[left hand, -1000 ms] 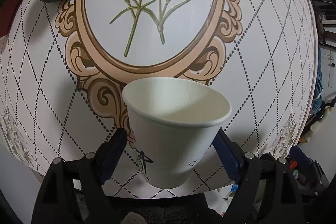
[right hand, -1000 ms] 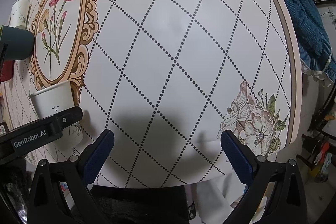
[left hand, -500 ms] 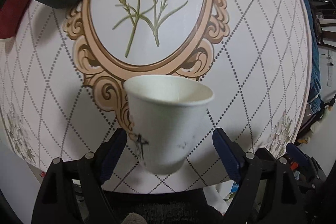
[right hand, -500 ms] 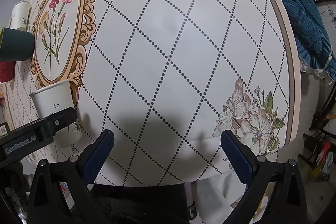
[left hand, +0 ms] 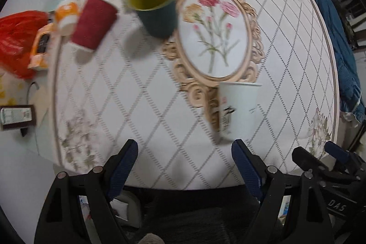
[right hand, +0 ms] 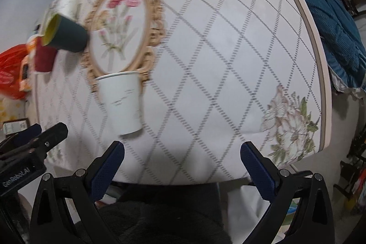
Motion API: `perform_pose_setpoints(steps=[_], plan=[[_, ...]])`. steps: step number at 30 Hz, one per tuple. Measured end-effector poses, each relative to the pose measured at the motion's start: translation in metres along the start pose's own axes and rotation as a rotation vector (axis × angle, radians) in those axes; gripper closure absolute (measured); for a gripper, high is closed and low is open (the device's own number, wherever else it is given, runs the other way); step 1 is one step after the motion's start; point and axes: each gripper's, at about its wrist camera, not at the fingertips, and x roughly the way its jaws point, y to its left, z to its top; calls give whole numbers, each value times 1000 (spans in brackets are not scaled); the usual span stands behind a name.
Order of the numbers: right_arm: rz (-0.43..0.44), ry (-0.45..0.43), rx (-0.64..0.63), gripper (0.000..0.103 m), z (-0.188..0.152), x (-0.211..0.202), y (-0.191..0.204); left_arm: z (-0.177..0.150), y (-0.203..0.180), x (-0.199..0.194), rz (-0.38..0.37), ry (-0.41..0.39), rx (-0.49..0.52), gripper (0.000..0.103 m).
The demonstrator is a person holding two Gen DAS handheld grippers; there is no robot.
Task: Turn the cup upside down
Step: 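Grasp the white cup with the right gripper while the left gripper releases it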
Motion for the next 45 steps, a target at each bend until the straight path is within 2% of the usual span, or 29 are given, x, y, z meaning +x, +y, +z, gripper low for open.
perform_pose_setpoints(steps=[7, 12, 22, 24, 26, 29, 31, 32, 33, 34, 38, 39, 42, 45], plan=[[33, -43, -28, 0, -28, -15, 48, -26, 41, -13, 38, -48, -59, 19], [39, -19, -59, 0, -35, -5, 69, -34, 64, -1, 56, -27, -128, 19], [37, 59, -157, 1, -10, 27, 89, -24, 87, 42, 70, 65, -250, 19], [18, 75, -186, 1, -1, 32, 90, -21, 89, 49, 69, 76, -263, 11], [-20, 81, -252, 1, 7, 35, 94, -19, 91, 54, 78, 68, -271, 10], [-116, 37, -481, 1, 15, 29, 109, -14, 92, 58, 95, 50, -276, 10], [-245, -18, -758, 1, 14, 23, 129, -11, 93, 63, 100, 46, -289, 10], [-286, -39, -851, 1, 12, 21, 136, -10, 94, 66, 97, 49, -295, 10], [-375, -67, -1034, 1, 5, 21, 148, -8, 93, 69, 90, 50, -302, 10], [-424, -78, -1124, 1, 3, 22, 154, -7, 93, 72, 87, 49, -308, 10], [-676, -133, -1650, 1, -25, 43, 172, -2, 90, 85, 64, 57, -320, 10], [-733, -160, -1825, 1, -37, 50, 171, -1, 90, 89, 53, 65, -327, 10], [-828, -162, -2261, 1, -67, 70, 154, 1, 89, 99, 42, 76, -342, 10], [-881, -103, -2582, 1, -84, 87, 131, 0, 90, 107, 61, 80, -347, 10]])
